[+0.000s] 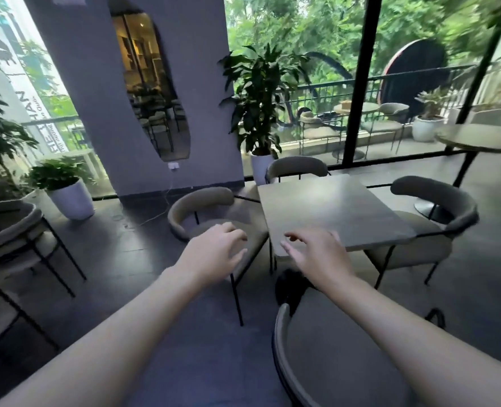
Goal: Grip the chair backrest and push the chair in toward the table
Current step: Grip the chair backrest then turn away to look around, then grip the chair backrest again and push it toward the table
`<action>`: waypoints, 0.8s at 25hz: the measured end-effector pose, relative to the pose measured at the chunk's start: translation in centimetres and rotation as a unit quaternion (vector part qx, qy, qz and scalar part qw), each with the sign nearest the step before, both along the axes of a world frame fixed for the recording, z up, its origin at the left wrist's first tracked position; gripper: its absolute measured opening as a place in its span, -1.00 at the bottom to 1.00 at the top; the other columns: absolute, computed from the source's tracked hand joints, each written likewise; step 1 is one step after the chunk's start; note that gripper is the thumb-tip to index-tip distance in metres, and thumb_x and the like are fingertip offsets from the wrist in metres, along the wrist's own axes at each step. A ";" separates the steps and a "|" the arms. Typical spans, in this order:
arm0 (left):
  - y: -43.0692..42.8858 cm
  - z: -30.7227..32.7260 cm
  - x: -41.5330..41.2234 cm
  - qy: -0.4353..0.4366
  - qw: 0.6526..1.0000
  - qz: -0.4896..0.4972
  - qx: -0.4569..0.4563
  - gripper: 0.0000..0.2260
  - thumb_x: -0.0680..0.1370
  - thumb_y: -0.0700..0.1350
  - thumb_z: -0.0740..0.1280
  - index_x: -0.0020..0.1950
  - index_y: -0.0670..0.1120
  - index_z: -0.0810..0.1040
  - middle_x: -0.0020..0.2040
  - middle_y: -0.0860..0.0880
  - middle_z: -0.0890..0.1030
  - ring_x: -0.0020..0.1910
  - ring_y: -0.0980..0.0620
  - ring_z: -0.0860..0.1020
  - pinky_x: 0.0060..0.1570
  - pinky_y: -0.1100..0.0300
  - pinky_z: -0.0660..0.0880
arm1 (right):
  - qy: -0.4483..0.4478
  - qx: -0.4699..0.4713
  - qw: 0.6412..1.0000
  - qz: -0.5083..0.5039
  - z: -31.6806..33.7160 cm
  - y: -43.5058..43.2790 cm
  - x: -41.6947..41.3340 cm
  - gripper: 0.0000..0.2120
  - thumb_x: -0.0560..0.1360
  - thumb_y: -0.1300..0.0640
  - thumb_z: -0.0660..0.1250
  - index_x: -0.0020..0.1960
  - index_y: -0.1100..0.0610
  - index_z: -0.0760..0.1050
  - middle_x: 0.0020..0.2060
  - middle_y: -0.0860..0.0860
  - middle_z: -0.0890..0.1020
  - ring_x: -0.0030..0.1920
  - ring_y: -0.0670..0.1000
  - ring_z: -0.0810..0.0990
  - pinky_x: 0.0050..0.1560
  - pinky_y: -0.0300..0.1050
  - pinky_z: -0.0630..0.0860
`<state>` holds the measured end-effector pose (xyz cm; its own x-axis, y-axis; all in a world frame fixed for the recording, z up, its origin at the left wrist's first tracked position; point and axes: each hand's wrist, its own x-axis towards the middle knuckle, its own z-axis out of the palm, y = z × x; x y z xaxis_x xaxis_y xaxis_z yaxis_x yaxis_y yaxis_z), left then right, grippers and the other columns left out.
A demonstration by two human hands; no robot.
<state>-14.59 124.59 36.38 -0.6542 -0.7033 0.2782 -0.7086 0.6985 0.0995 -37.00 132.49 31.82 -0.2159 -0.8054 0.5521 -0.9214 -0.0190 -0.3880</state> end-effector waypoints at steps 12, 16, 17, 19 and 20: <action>4.9 -31.9 -5.8 -0.093 0.946 -0.287 0.122 -0.61 0.57 0.28 0.20 0.25 0.09 0.51 0.20 0.09 0.49 0.21 0.06 0.46 -0.05 0.06 0.51 | -0.016 0.162 0.960 -0.230 -30.4 17.6 3.1 -0.73 0.51 -0.23 0.27 0.02 -0.10 0.62 -0.09 -0.16 0.66 -0.07 -0.05 0.60 0.03 0.04 0.41; 5.9 -36.3 -5.3 -0.142 0.937 -0.287 0.139 -0.40 0.42 0.49 0.03 0.21 0.14 0.52 0.15 0.11 0.50 0.21 0.07 0.46 0.00 0.04 0.55 | -0.015 0.200 0.950 -0.239 -33.9 19.3 4.6 -0.68 0.45 -0.28 0.27 0.00 -0.11 0.63 -0.09 -0.17 0.65 -0.04 -0.05 0.59 0.08 0.05 0.39; 5.9 -36.9 -5.3 -0.150 0.938 -0.282 0.132 -0.37 0.39 0.51 0.01 0.19 0.15 0.53 0.14 0.12 0.51 0.19 0.07 0.46 -0.01 0.04 0.55 | -0.016 0.205 0.949 -0.240 -34.3 19.2 4.8 -0.67 0.44 -0.29 0.27 -0.01 -0.11 0.63 -0.09 -0.17 0.65 -0.04 -0.05 0.58 0.09 0.05 0.38; 6.0 -37.6 -5.5 -0.139 0.946 -0.273 0.105 -0.38 0.37 0.54 0.05 0.12 0.15 0.56 0.08 0.12 0.52 0.14 0.08 0.47 -0.08 0.08 0.54 | -0.008 0.212 0.946 -0.245 -34.8 19.3 4.6 -0.65 0.42 -0.31 0.26 -0.02 -0.10 0.64 -0.10 -0.18 0.65 -0.04 -0.05 0.58 0.09 0.04 0.36; 6.1 -37.8 -5.6 -0.122 0.951 -0.270 0.084 -0.40 0.36 0.53 0.09 0.07 0.14 0.58 0.03 0.12 0.54 0.09 0.07 0.49 -0.15 0.11 0.52 | -0.004 0.214 0.945 -0.246 -34.9 19.3 4.4 -0.65 0.42 -0.32 0.26 -0.03 -0.11 0.64 -0.12 -0.19 0.64 -0.05 -0.05 0.57 0.09 0.02 0.35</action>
